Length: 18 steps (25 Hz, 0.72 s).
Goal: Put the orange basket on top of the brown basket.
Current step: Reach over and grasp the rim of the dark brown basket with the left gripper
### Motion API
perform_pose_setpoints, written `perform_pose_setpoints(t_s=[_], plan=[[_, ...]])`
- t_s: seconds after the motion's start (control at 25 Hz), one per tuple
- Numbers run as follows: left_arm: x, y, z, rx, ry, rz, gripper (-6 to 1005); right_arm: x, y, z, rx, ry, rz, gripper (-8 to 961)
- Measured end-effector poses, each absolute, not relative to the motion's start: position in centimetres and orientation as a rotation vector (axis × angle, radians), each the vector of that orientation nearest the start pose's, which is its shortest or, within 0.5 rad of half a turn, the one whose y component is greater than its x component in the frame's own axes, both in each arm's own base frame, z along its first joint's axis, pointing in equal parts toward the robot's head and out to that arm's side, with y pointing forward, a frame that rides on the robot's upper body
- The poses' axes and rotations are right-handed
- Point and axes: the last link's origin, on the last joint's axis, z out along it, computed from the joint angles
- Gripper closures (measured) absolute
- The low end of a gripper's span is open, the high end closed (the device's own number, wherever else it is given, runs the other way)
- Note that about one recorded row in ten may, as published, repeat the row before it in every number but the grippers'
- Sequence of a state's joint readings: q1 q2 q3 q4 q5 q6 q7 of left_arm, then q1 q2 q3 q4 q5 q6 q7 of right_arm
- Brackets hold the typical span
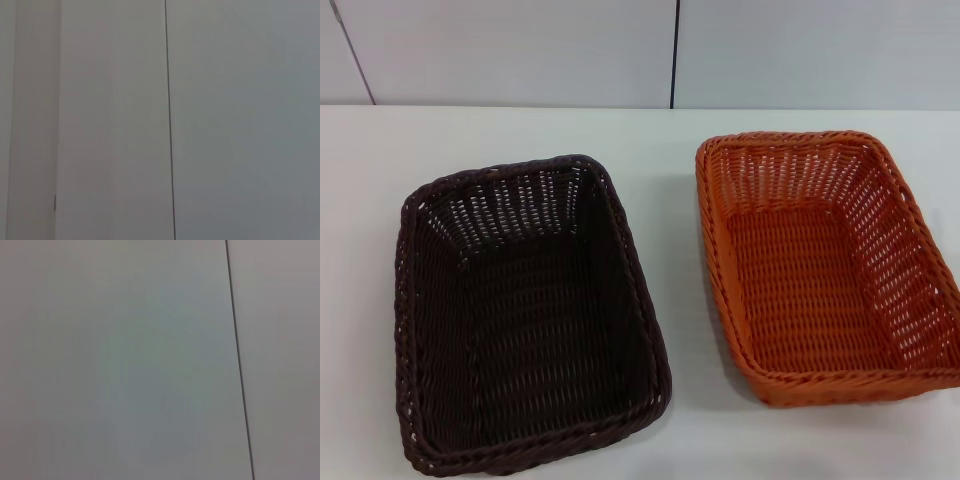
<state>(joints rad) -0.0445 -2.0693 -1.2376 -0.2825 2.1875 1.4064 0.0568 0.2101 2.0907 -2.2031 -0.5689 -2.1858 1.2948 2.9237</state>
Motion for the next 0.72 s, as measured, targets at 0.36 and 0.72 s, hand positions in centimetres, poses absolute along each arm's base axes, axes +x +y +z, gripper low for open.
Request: perform_pose_setpoints(t_s=[0.36, 0.72], plan=[[-42.26, 19.31, 7.72, -0.92, -0.515, -0.442, 265, 29.62, 29.72, 0.37, -1.284, 0.41, 0.763, 229], [-42.23, 19.33, 7.7, -0.922, -0.513, -0.443, 266, 29.59, 29.69, 0.27, -1.29, 0.409, 0.763, 229]])
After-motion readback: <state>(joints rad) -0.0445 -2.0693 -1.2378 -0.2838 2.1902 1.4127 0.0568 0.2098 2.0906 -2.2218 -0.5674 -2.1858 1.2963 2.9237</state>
